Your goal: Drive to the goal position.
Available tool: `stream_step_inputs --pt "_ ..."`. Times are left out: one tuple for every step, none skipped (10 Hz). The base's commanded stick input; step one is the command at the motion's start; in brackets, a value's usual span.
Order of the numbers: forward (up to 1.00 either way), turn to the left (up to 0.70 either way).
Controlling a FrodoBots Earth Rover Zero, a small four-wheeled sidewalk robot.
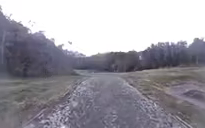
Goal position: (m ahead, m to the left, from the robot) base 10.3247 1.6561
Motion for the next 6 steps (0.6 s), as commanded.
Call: stream_step_inputs --pt "0.7 -0.1" --pt "0.7 -0.11" --pt "0.7 -0.1" --pt "0.7 -0.09" --pt "0.7 -0.04" --pt "0.7 -0.09"
